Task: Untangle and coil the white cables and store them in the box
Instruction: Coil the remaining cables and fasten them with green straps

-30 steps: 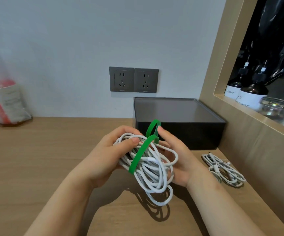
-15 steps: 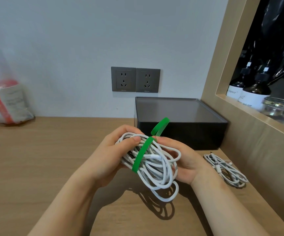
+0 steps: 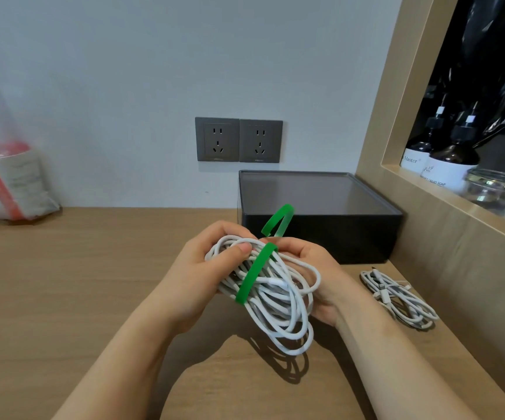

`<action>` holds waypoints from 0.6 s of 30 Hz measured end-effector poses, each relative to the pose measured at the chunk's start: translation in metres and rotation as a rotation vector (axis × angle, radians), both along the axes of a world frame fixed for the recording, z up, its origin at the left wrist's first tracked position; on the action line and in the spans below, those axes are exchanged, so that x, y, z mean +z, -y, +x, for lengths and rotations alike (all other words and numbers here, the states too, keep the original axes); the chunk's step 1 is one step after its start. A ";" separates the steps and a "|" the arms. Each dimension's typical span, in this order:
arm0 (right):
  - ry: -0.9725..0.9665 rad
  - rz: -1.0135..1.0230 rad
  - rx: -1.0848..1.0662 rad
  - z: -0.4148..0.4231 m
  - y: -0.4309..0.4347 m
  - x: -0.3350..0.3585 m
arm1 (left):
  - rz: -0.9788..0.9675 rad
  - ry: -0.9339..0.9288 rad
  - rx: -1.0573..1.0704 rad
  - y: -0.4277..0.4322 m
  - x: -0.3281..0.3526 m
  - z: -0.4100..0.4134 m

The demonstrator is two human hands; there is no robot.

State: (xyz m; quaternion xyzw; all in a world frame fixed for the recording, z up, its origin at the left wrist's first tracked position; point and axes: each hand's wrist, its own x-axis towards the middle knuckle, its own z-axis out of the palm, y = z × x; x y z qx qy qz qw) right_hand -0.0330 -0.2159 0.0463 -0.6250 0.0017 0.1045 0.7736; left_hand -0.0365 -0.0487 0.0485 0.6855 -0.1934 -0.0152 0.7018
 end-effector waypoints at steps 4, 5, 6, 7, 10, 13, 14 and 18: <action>0.082 -0.113 0.012 -0.003 0.001 0.001 | 0.018 0.020 -0.021 0.000 0.000 -0.001; 0.086 -0.135 0.014 -0.003 0.001 0.001 | 0.018 0.023 -0.025 0.000 -0.001 -0.001; 0.079 -0.141 0.019 -0.003 0.001 0.002 | 0.019 0.024 -0.027 0.000 -0.001 -0.001; 0.061 -0.129 0.024 -0.002 0.002 0.002 | 0.027 0.028 -0.027 0.000 -0.002 -0.001; -0.019 -0.031 0.060 -0.004 0.004 0.003 | 0.090 0.065 -0.012 0.001 -0.004 0.001; -0.149 0.195 0.090 -0.005 0.009 0.003 | 0.108 0.081 0.012 0.000 -0.005 0.002; -0.159 0.206 0.099 -0.004 0.011 0.003 | 0.124 0.097 0.020 0.001 -0.005 0.003; -0.097 0.010 0.155 -0.003 0.011 0.002 | 0.193 0.156 0.061 0.004 -0.008 0.003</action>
